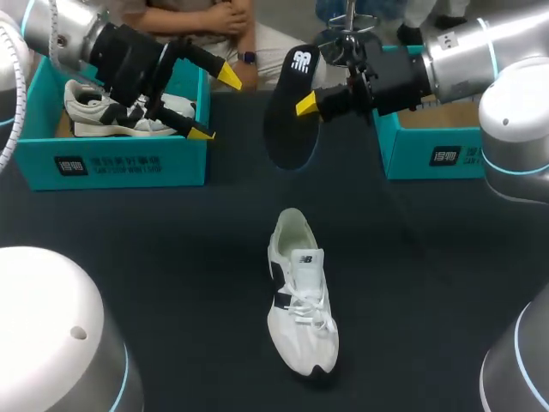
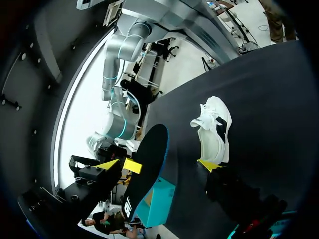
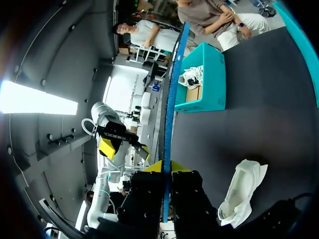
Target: Take the shoe out of the shoebox, open the shoe tongue, remove and reinsert the insole, then place the shoe into the shoebox
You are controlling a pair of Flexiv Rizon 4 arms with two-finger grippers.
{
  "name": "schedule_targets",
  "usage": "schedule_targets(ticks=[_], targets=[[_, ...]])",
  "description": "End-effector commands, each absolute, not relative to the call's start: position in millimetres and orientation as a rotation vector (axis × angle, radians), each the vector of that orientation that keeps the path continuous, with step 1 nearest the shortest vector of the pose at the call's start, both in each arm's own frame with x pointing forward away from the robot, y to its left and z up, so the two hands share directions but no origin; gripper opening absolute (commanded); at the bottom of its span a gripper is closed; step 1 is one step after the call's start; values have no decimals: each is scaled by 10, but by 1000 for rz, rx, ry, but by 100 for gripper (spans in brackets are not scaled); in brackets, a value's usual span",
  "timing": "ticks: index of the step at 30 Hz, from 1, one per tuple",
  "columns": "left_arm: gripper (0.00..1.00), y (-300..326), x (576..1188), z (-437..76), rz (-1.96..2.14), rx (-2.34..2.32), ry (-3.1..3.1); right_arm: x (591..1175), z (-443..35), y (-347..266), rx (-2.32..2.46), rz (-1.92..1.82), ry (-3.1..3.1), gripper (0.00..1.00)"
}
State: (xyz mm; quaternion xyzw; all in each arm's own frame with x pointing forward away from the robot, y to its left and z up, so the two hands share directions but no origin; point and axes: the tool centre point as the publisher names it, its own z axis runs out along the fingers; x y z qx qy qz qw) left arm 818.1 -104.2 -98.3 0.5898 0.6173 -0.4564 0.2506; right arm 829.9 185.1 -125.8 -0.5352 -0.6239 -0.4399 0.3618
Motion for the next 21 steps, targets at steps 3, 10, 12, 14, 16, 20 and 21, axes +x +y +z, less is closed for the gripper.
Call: schedule_targets(ticks=[3,10,12,14,16,20,21], targets=[[100,-1051,8210,-956,-1245,1698,1700,8263,-1272,1848,-1384,-1141,-1603,0],[100,-1051,8210,-956,-1245,1698,1700,8263,-1272,1848,-1384,-1141,-1603,0],[100,-1051,8210,-956,-1245,1698,1700,8263,-1272,1848,-1384,-1141,-1603,0],[100,-1051,8210,-956,-1245,1698,1700,8263,-1272,1848,-1384,-1141,-1603,0],[100,-1051,8210,-956,-1245,1698,1700,8263,-1272,1848,-1384,-1141,-1603,0],[100,-1077,8193,-935,-1217,1697,1766,8263,-1272,1848,-1384,-1141,-1603,0],[100,-1104,8186,-924,-1214,1674,1862,8263,-1272,1848,-1384,-1141,-1603,0]])
